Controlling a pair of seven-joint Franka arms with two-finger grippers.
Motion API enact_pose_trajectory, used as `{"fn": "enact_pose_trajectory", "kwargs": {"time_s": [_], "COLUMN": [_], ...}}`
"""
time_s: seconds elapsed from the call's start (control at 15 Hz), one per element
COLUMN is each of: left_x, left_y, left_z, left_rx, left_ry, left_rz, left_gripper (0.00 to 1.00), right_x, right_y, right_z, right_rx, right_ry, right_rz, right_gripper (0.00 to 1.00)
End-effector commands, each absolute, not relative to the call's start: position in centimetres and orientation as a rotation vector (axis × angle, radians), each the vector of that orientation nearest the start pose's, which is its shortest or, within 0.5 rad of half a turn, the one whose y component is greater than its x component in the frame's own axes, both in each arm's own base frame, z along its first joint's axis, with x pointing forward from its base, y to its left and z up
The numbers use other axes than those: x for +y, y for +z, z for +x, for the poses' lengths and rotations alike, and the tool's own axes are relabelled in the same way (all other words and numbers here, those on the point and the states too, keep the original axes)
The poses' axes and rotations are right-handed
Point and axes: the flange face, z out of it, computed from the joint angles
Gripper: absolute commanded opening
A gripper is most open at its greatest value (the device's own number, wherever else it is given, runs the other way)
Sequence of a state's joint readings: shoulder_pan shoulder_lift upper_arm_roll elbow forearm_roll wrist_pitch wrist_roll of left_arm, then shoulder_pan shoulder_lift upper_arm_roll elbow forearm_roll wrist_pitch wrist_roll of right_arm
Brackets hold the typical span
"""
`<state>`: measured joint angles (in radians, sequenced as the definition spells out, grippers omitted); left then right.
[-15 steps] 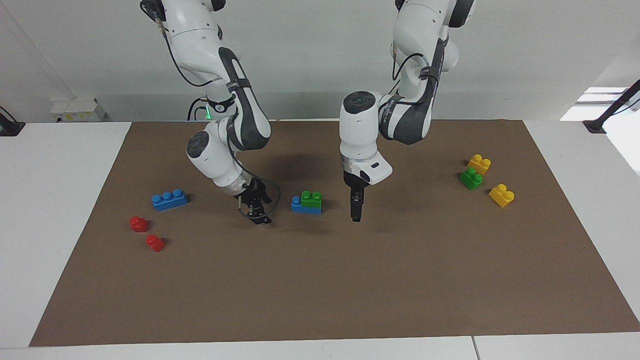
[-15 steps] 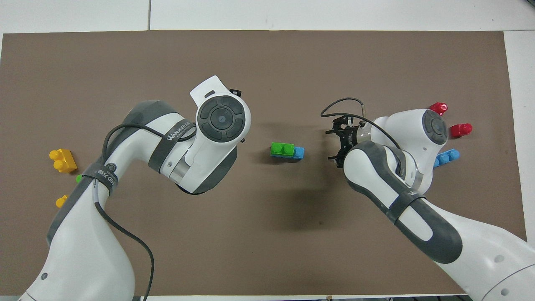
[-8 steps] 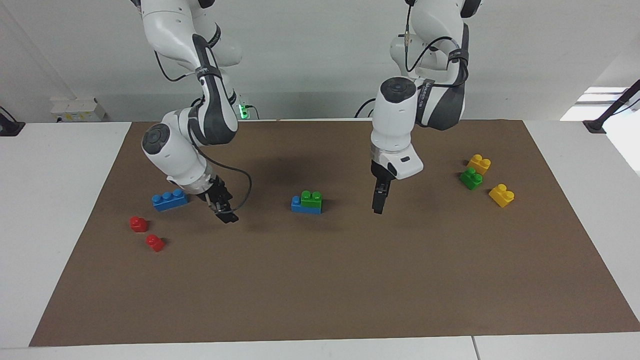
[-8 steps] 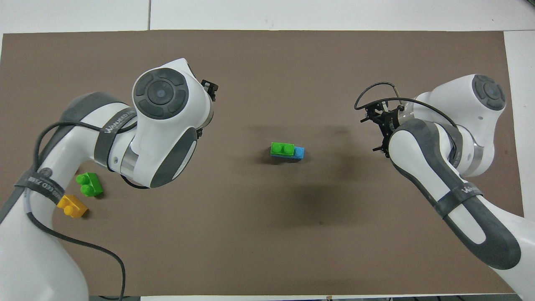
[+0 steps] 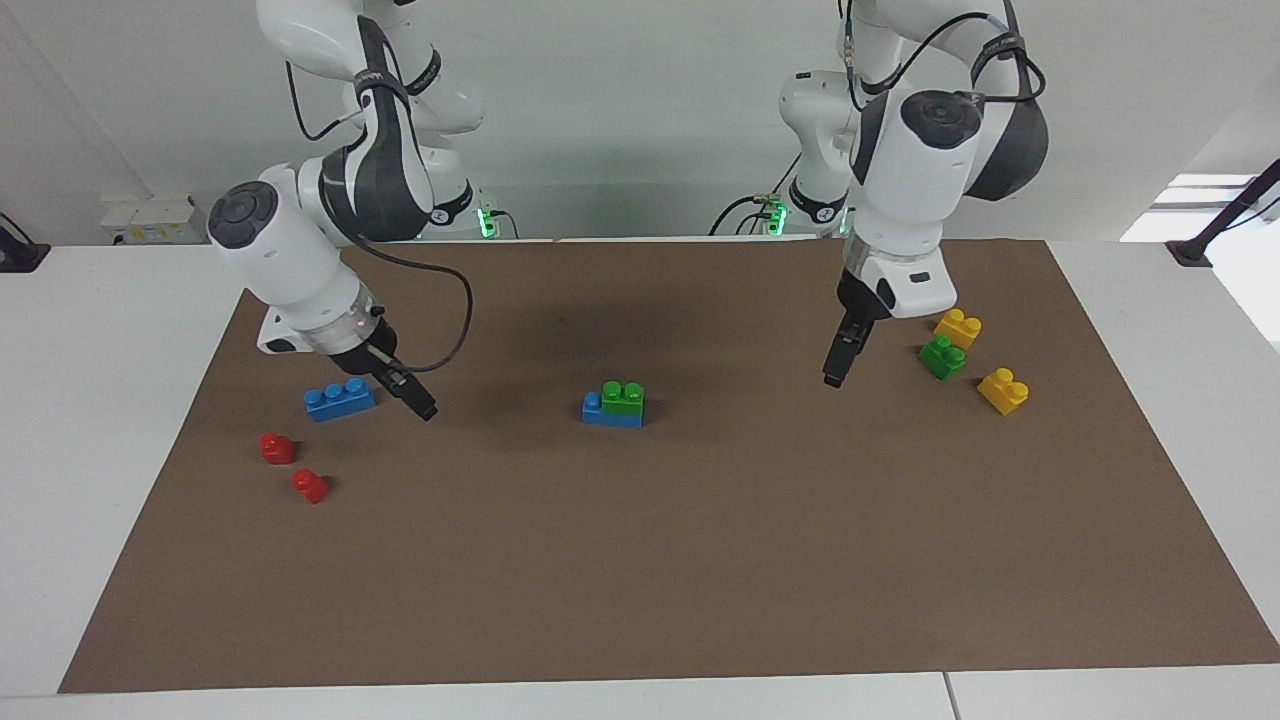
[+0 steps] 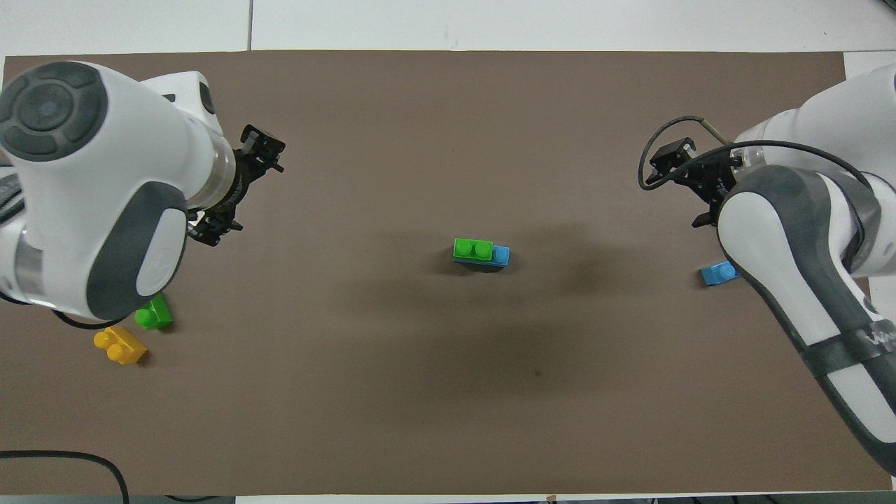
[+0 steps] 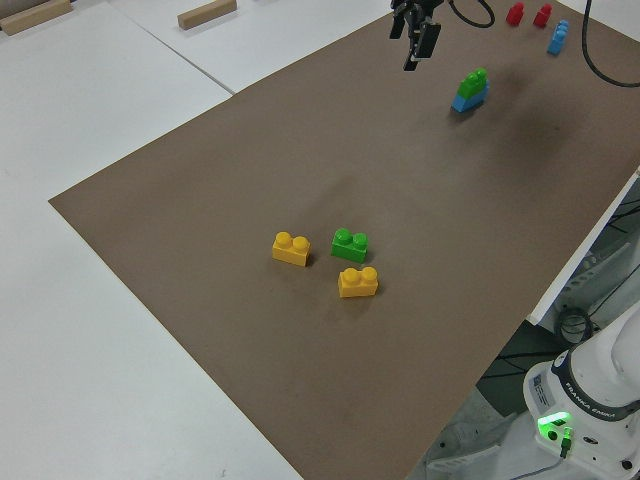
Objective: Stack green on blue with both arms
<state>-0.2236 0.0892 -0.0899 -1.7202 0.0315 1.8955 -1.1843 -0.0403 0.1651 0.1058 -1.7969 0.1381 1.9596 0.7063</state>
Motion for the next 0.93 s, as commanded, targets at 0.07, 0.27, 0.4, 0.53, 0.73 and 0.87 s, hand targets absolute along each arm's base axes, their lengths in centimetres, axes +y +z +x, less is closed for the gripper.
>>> {"fn": "enact_pose_trajectory", "kwargs": {"time_s": [0.07, 0.27, 0.4, 0.53, 0.73, 0.87], "left_x": [-12.7, -8.6, -5.9, -3.3, -0.2, 0.5], "left_y": [56.3, 57.6, 58.3, 59.1, 59.9, 60.4], "left_z": [55.8, 55.2, 54.9, 54.3, 53.8, 53.8], "left_rx": [-1.149, -0.968, -0.816, -0.629, -0.312, -0.092], "left_ry": [-0.080, -0.050, -0.031, -0.007, 0.041, 0.031], "left_rz": [-2.966, -3.008, -3.043, -3.079, -3.121, -3.130], "left_gripper": [1.00, 1.00, 1.00, 1.00, 1.00, 1.00], "right_x": [3.9, 3.9, 3.5, 3.6, 3.0, 2.0], "right_y": [50.8, 54.2, 55.8, 56.3, 57.4, 58.0], "right_z": [58.9, 57.1, 55.7, 55.5, 56.1, 56.1], "right_rx": [0.626, 0.468, 0.370, 0.334, 0.188, 0.072], "right_ry": [0.007, -0.025, -0.039, -0.047, -0.085, -0.071], "right_rz": [-2.977, -3.009, -3.027, -3.030, -3.058, -3.099], "right_gripper": [1.00, 1.00, 1.00, 1.00, 1.00, 1.00]}}
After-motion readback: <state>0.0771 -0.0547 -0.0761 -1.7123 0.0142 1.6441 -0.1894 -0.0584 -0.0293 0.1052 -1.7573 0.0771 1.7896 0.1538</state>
